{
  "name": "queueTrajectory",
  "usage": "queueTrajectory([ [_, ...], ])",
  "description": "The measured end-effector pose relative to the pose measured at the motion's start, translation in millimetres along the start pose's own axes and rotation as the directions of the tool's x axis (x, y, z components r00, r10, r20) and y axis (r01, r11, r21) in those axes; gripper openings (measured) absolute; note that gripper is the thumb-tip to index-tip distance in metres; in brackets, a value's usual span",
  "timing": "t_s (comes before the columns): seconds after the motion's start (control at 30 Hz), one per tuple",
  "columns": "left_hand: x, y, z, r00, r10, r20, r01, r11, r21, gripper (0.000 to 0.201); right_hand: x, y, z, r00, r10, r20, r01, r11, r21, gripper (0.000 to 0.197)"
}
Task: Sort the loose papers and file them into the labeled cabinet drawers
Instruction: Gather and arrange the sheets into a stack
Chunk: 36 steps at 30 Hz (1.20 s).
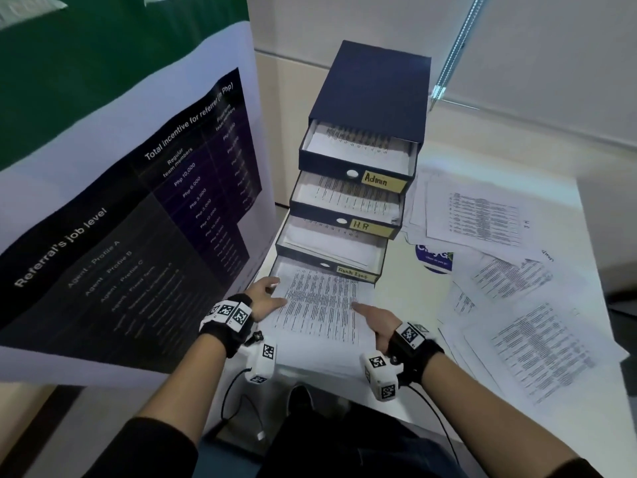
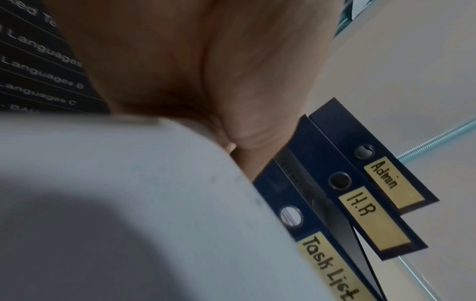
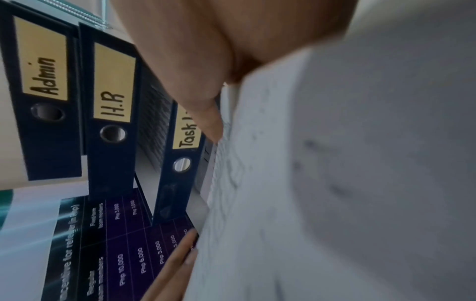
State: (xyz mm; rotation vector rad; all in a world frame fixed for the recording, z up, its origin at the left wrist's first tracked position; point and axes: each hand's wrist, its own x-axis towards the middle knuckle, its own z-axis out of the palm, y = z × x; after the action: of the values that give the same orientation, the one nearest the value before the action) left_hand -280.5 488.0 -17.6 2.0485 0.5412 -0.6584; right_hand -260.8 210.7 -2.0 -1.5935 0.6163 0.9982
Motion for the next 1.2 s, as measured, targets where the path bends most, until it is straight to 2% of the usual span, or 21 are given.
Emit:
queueTrajectory([
  [0.1, 5, 8, 10, 0.986, 0.054, -0.155, -0.069, 0.994, -0.088, 0.034, -1, 14, 0, 0.997, 0.016, 0.078, -0.008, 0.995, -0.104, 0.033],
  [0.17, 7, 11, 14, 0.970, 0.056, -0.236, -0.083, 0.991, -0.104, 0.024, 7, 24, -1, 0.995, -0.044, 0.090, 0.073, 0.935, -0.347, 0.044],
  [0.2, 8, 13, 16, 0.966, 0.064, -0.248, -0.087, 0.993, -0.081, 0.021, 14, 29, -2, 0.994, -0.091, 0.059, 0.107, 0.912, -0.396, 0.047],
  [0.23, 8, 13, 18, 0.969, 0.080, -0.235, -0.094, 0.994, -0.049, 0.022, 19, 30, -1, 0.990, -0.135, 0.030, 0.136, 0.905, -0.404, 0.052],
  [0.33, 6, 13, 21, 0.982, 0.119, -0.150, -0.114, 0.993, 0.043, 0.044, 41, 30, 2, 0.960, -0.268, -0.086, 0.185, 0.831, -0.524, 0.092],
  [0.37, 5, 13, 20, 0.983, 0.129, -0.133, -0.119, 0.990, 0.078, 0.048, 43, 24, 3, 0.948, -0.296, -0.118, 0.186, 0.814, -0.551, 0.090],
  [0.43, 4, 9, 19, 0.982, 0.158, -0.104, -0.143, 0.980, 0.136, 0.052, 40, 14, 7, 0.916, -0.346, -0.202, 0.191, 0.821, -0.539, 0.074],
  [0.53, 11, 5, 20, 0.974, 0.186, -0.132, -0.163, 0.973, 0.166, 0.043, 25, 2, 6, 0.883, -0.387, -0.266, 0.240, 0.859, -0.453, 0.058],
  [0.63, 21, 9, 24, 0.956, 0.196, -0.218, -0.164, 0.974, 0.156, 0.033, 11, 7, 3, 0.893, -0.393, -0.219, 0.316, 0.894, -0.317, 0.055],
  [0.7, 29, 15, 27, 0.946, 0.221, -0.236, -0.183, 0.967, 0.176, 0.030, 1, 11, 5, 0.892, -0.419, -0.169, 0.346, 0.874, -0.341, 0.047],
  [0.8, 41, 23, 30, 0.937, 0.242, -0.252, -0.193, 0.960, 0.204, 0.027, -2, 15, 9, 0.907, -0.406, -0.109, 0.326, 0.843, -0.427, 0.022],
  [0.9, 49, 27, 32, 0.940, 0.231, -0.249, -0.165, 0.952, 0.259, 0.035, 9, 8, 8, 0.913, -0.379, -0.147, 0.291, 0.862, -0.414, 0.016],
  [0.97, 52, 25, 31, 0.963, 0.218, -0.161, -0.138, 0.906, 0.400, 0.052, 16, -2, 8, 0.904, -0.383, -0.190, 0.290, 0.875, -0.386, 0.015],
  [1.07, 53, 21, 28, 0.982, 0.173, -0.073, -0.093, 0.786, 0.611, 0.070, 31, -13, 10, 0.888, -0.396, -0.235, 0.290, 0.877, -0.382, 0.013],
  [1.13, 54, 24, 28, 0.982, 0.183, -0.055, -0.097, 0.725, 0.682, 0.067, 42, -16, 10, 0.869, -0.411, -0.276, 0.274, 0.864, -0.423, 0.014],
  [1.2, 59, 29, 28, 0.981, 0.190, -0.041, -0.099, 0.668, 0.738, 0.053, 52, -19, 9, 0.861, -0.403, -0.310, 0.243, 0.862, -0.446, 0.015],
])
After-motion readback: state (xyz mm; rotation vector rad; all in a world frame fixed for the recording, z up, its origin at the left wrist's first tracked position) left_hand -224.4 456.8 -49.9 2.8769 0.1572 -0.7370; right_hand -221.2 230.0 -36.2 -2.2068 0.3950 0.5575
